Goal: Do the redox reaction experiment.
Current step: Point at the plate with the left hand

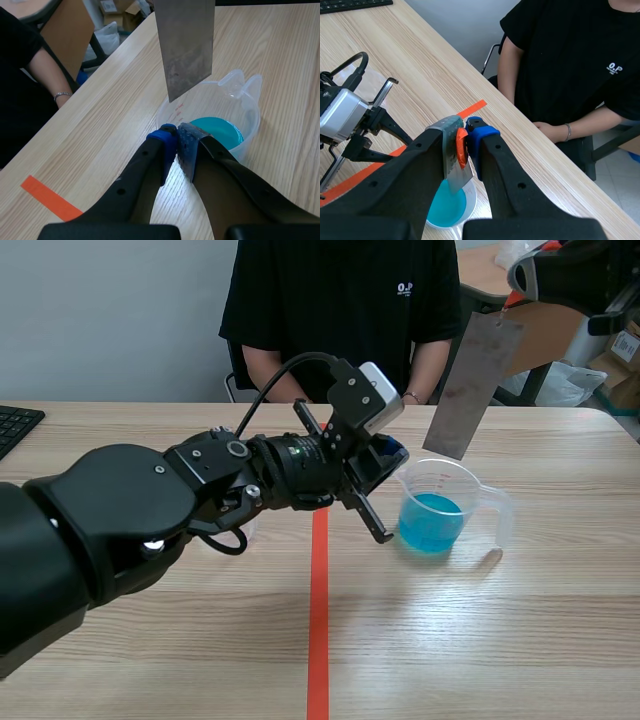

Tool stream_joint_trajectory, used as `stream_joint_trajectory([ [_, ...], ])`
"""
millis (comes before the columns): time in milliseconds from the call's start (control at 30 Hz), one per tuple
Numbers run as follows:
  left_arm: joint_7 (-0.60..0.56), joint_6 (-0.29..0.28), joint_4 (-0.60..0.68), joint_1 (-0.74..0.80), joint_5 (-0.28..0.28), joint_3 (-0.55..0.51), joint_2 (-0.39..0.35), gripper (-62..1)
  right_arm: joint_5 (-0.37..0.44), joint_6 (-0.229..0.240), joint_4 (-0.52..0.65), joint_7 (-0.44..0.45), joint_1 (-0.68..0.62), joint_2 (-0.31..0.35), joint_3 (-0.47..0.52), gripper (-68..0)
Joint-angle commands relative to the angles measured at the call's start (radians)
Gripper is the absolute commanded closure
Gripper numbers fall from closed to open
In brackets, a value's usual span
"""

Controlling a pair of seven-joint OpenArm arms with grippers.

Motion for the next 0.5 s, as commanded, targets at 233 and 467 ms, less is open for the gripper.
stream_joint_trajectory([
  [233,-0.018,0.036,-0.021,-0.048,0.005,-0.001,0.055,-4.4,0.011,-0.004,0.011,0.014,0.025,0.016,0.014,-1.5],
  [467,-0.028,0.050,-0.036,-0.051,0.008,-0.001,0.057,-4.4,0.011,-0.004,0.011,0.014,0.025,0.016,0.014,-1.5],
])
